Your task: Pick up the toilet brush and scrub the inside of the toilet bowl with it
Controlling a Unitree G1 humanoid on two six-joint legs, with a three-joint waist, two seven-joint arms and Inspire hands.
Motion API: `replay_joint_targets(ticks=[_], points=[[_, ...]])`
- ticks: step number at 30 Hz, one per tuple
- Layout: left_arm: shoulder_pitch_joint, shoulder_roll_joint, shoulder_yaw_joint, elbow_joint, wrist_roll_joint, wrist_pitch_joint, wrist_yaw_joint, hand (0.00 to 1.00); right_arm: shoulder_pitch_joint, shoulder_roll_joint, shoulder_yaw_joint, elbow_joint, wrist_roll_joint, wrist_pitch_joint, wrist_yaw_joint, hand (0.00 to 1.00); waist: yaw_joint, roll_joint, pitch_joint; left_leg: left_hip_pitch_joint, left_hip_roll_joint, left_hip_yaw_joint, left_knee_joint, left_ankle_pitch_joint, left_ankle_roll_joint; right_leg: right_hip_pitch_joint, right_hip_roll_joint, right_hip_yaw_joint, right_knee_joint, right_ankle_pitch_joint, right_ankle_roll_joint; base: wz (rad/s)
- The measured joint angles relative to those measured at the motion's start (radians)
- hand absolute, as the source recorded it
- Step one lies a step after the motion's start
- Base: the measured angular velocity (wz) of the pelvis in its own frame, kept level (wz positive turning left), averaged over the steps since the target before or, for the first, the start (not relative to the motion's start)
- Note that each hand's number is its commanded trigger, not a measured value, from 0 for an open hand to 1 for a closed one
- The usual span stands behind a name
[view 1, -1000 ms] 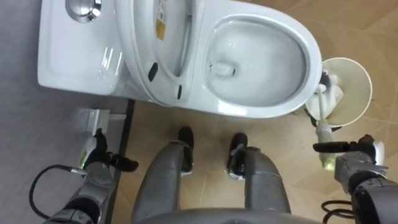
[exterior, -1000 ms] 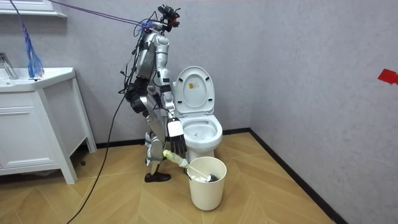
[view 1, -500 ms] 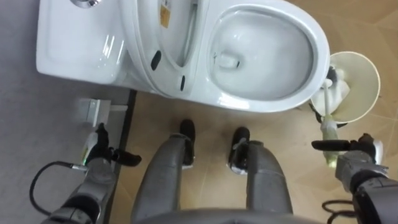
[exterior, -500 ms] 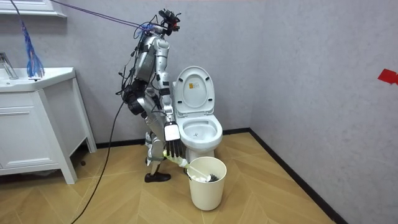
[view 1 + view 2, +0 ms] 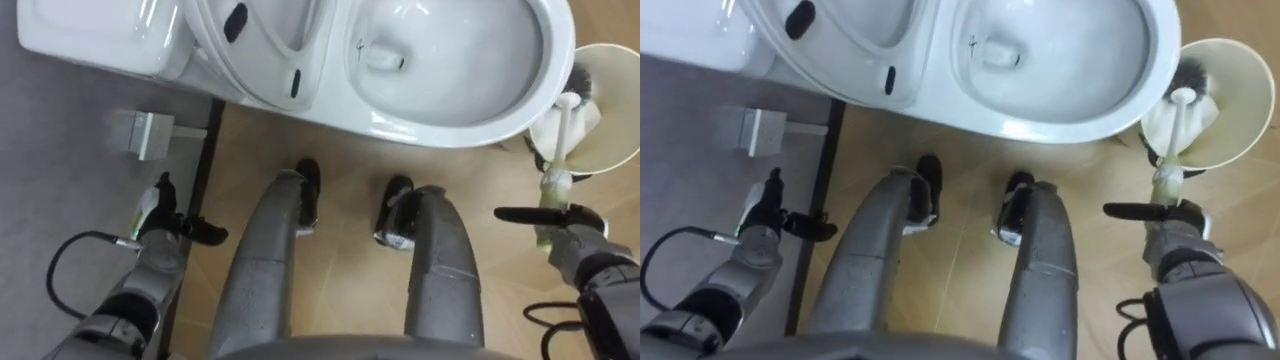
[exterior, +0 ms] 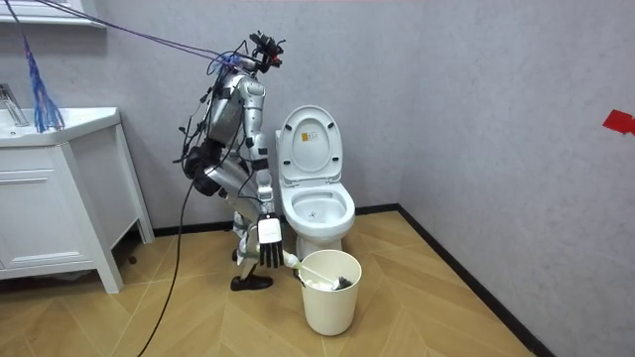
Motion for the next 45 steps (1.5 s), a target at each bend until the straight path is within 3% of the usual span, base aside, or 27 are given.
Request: replay_joint_targets(ticks=[15, 26, 37, 38, 39, 45], points=[[-0.021, 0.015, -0.011, -0.016, -0.003, 0.002, -0.020, 0.00, -0.041, -0.049, 0.035, -0.006, 0.073, -0.004, 0.005, 0.00, 0.001, -0.001, 0.0014, -0.116, -0.005, -0.001, 0.078, -0.008, -0.003, -0.120, -0.017, 0.009, 0.090, -0.016, -0.014, 0.01], [-0.004, 0.075, -0.031, -0.062, -0.021, 0.000, -0.032, 0.00, -0.045, -0.060, 0.048, -0.006, 0.129, -0.008, 0.022, 0.00, -0.001, -0.001, 0.0012, -0.136, -0.014, 0.000, 0.116, -0.032, 0.006, -0.136, -0.022, 0.013, 0.123, -0.038, -0.001, 0.01], [0.019, 0.086, -0.026, -0.060, -0.021, -0.001, -0.037, 0.00, -0.036, -0.069, 0.047, -0.005, 0.163, -0.026, 0.057, 0.00, 0.001, -0.001, 0.0009, -0.139, -0.013, 0.000, 0.122, -0.034, 0.011, -0.135, -0.020, 0.014, 0.120, -0.037, 0.003, 0.00], [0.022, 0.086, -0.026, -0.060, -0.021, 0.000, -0.037, 0.00, -0.035, -0.070, 0.047, -0.005, 0.163, -0.026, 0.059, 0.95, 0.001, -0.001, 0.0008, -0.139, -0.013, 0.000, 0.122, -0.034, 0.011, -0.135, -0.019, 0.015, 0.120, -0.037, 0.003, 0.00], [0.023, 0.086, -0.026, -0.059, -0.021, 0.000, -0.037, 0.00, -0.035, -0.070, 0.047, -0.005, 0.164, -0.026, 0.059, 1.00, 0.001, -0.001, 0.0008, -0.139, -0.013, 0.000, 0.122, -0.034, 0.011, -0.135, -0.020, 0.014, 0.121, -0.037, 0.003, 0.00], [0.026, 0.086, -0.025, -0.057, -0.024, 0.003, -0.044, 0.00, -0.035, -0.076, 0.047, 0.000, 0.165, -0.021, 0.093, 1.00, 0.001, -0.001, 0.0005, -0.139, -0.015, 0.000, 0.123, -0.032, 0.014, -0.134, -0.023, 0.013, 0.122, -0.037, 0.003, 0.00]])
